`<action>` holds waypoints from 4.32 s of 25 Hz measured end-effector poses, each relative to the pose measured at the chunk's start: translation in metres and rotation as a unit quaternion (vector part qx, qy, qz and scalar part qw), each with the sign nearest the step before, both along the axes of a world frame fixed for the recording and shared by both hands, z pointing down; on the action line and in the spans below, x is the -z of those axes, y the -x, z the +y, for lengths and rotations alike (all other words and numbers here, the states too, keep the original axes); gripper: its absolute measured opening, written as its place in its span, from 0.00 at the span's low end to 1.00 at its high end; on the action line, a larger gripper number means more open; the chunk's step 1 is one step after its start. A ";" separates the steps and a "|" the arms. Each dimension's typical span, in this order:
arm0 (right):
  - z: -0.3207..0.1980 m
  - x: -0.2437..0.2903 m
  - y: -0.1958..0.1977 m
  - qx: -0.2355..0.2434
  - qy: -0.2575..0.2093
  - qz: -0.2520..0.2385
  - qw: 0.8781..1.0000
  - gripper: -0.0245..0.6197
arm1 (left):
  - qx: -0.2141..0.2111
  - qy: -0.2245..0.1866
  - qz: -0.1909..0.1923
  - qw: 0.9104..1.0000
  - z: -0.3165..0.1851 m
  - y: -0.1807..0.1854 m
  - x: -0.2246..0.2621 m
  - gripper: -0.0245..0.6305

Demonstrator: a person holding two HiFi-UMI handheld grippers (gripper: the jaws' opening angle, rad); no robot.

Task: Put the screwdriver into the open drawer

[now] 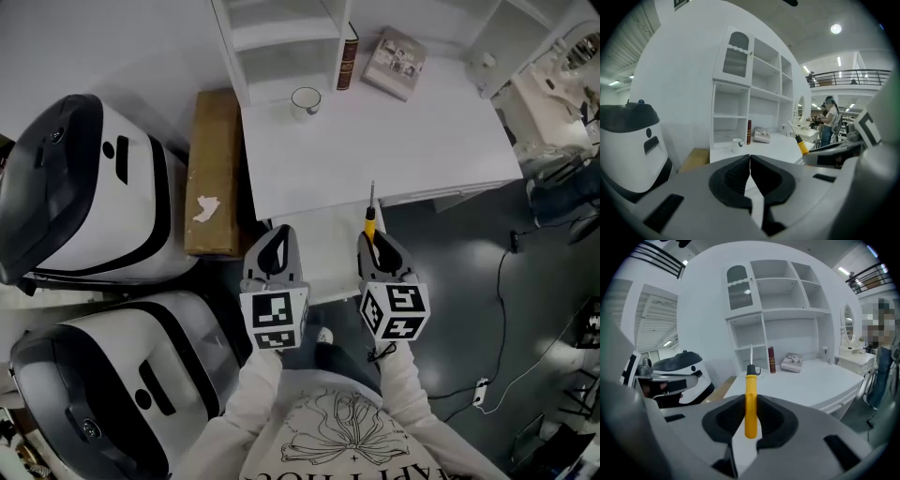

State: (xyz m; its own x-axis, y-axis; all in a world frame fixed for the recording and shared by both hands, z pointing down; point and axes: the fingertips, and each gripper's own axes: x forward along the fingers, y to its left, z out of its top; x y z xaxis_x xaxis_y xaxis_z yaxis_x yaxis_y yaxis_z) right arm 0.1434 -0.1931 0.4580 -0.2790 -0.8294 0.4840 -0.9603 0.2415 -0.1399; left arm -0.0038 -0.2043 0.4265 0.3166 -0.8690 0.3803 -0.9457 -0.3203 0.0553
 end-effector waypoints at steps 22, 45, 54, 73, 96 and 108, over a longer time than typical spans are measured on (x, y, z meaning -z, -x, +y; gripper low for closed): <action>0.002 -0.145 0.068 0.185 0.154 0.094 0.966 0.15 | -0.006 0.092 0.002 0.996 -0.042 0.031 -0.099 0.05; 0.010 -0.299 0.057 0.247 0.347 0.138 0.894 0.15 | 0.016 0.135 0.002 0.991 -0.058 0.043 -0.153 0.05; -0.003 -0.336 0.055 0.256 0.371 0.172 0.876 0.15 | 0.018 0.143 0.000 0.990 -0.055 0.047 -0.165 0.05; -0.014 -0.397 0.032 0.205 0.397 0.228 0.865 0.15 | 0.014 0.156 -0.004 0.988 -0.050 0.058 -0.178 0.05; -0.049 -0.251 0.026 0.118 0.264 0.111 0.951 0.11 | 0.024 0.099 0.007 0.995 -0.058 0.056 -0.114 0.05; -0.051 -0.068 0.004 0.030 0.082 0.051 0.995 0.07 | 0.019 0.020 0.023 0.999 -0.043 0.028 -0.022 0.05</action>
State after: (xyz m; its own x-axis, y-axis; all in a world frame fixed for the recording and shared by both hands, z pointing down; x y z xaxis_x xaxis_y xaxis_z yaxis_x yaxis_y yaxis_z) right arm 0.1393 -0.2442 0.5263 -0.2678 -0.7203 0.6399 -0.9561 0.2809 -0.0839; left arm -0.0317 -0.2478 0.4483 0.3013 -0.8650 0.4012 -0.9534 -0.2808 0.1104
